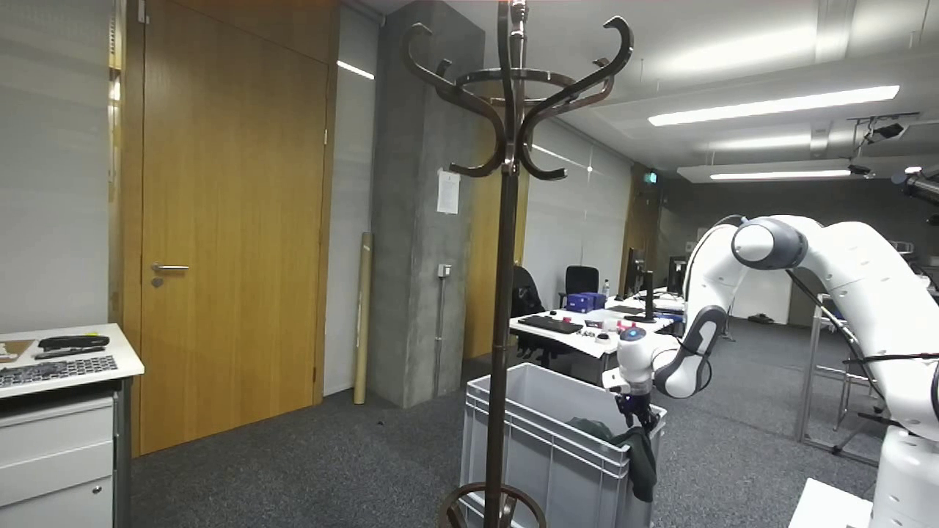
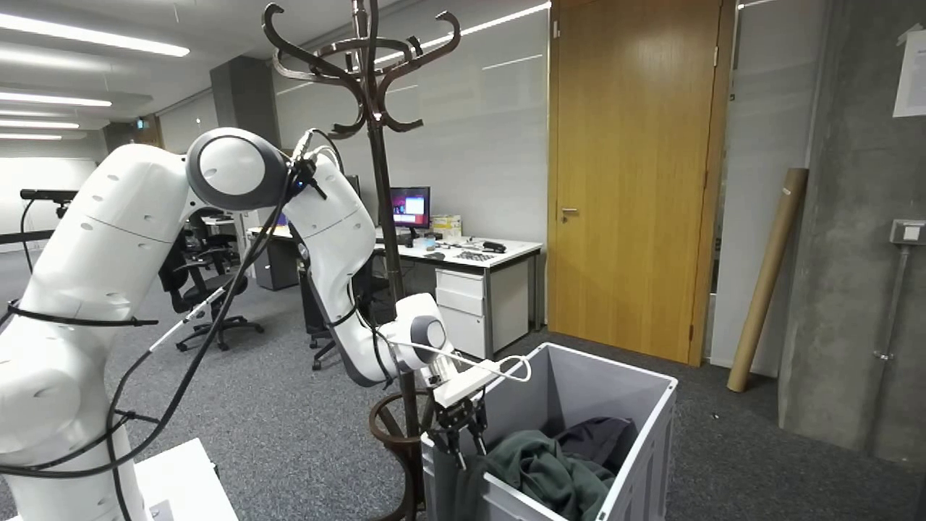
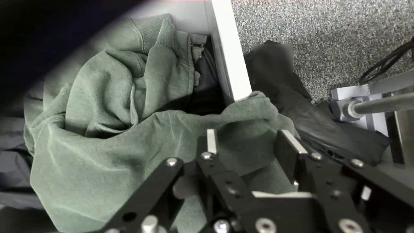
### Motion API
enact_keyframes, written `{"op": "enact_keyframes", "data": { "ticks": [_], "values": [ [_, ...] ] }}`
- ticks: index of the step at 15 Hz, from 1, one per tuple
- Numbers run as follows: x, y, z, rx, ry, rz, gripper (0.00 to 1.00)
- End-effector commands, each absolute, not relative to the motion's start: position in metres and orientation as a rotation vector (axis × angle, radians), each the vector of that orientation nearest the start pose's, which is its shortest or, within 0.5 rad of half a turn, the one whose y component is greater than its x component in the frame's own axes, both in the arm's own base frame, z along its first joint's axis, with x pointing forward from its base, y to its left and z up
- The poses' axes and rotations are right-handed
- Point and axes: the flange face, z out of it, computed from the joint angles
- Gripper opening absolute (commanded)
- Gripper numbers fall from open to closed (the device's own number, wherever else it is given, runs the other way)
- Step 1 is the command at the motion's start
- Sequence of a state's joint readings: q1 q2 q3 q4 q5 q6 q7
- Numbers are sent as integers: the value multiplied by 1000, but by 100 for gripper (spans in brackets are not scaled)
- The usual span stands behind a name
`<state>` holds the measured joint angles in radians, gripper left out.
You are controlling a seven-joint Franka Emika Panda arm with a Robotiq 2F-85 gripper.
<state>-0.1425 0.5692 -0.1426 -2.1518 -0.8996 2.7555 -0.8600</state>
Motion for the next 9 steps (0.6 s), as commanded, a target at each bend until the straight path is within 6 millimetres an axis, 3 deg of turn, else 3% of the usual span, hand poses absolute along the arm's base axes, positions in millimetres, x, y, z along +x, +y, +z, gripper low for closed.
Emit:
{"op": "enact_keyframes", "data": {
  "ticks": [1,4,9],
  "values": [
    [541,-132,130,-2522,-2403,364,22],
    [537,-133,129,-2476,-2436,382,2],
    [539,-133,142,-2504,-2426,384,2]
  ]
}}
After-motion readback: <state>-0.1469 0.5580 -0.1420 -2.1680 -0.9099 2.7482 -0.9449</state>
